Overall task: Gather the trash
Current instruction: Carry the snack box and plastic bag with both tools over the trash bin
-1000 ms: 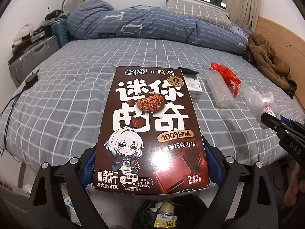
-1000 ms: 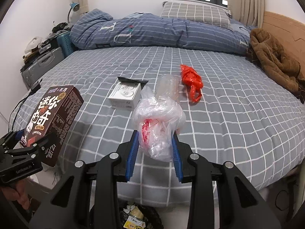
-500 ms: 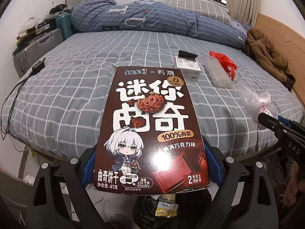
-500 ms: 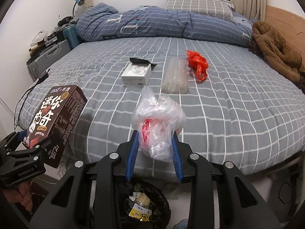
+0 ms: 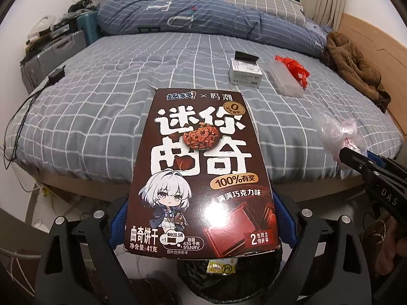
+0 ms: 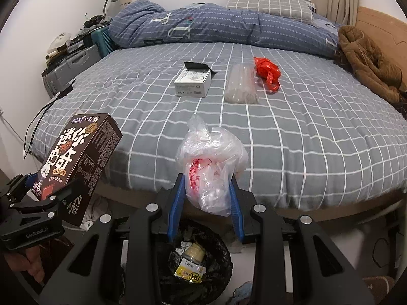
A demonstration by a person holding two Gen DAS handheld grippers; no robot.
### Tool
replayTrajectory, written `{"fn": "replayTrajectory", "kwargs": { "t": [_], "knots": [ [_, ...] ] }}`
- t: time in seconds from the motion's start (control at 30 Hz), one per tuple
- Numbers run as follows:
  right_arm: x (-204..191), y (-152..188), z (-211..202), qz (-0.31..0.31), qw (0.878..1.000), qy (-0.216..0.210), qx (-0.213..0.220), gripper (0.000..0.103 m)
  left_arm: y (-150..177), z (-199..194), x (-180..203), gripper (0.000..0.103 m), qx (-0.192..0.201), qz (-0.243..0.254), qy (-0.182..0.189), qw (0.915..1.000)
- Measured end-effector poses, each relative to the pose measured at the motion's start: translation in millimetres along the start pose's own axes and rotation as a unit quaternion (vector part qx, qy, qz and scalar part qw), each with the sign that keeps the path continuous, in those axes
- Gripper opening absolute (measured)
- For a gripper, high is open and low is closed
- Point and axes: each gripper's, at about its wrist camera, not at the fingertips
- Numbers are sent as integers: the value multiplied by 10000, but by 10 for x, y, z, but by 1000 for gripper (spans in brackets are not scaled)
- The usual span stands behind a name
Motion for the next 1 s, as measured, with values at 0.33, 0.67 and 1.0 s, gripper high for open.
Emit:
{"fn": "replayTrajectory", "kwargs": {
  "t": [0.33,0.67,1.0],
  "knots": [
    [-176,268,-76,-11,9998,-87,-187,32,287,-24,-90,89,-317,-34,47,9995],
    [-363,638,21,70,9967,-217,-773,32,553,34,-198,89,-681,-83,-11,9976],
    [-450,825,335,71,9898,-400,-1364,32,665,313,-257,89,-1080,-110,-25,9941]
  ]
}}
Point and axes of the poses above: each gripper's, at about its wrist camera, not at the fingertips, and z roughly the way its jaws point, x to its right, y to its underside, and after that the axes turned 10 degrees about -z, right-handed
